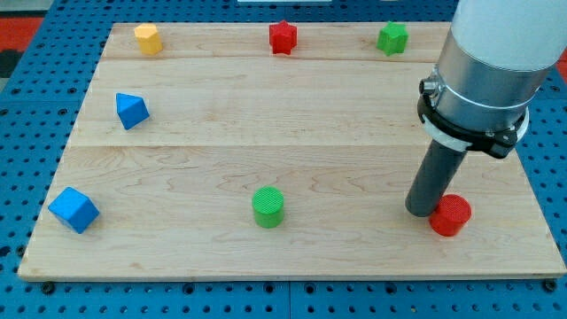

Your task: Move the red circle to the bottom of the yellow heart

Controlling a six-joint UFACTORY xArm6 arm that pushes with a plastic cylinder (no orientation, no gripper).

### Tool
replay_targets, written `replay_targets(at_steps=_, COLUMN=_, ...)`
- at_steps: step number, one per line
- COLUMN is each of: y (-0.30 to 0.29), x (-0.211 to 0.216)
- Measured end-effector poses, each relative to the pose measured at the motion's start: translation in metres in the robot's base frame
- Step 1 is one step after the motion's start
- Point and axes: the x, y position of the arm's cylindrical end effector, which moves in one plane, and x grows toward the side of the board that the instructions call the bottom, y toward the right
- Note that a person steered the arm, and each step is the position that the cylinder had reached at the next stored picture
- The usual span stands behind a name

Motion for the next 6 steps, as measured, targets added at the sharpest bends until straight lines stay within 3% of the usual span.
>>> replay_targets(at_steps=1, y=0.003, x=0.009)
replay_targets(at_steps=2, y=-0.014, x=0.048)
replay_targets(at_steps=3, y=0.020, x=0.055)
replay_targets(at_steps=4, y=0.044, x=0.015)
replay_targets(at_steps=5, y=0.007, x=-0.019)
replay_targets(at_steps=6, y=0.036, x=-0.014)
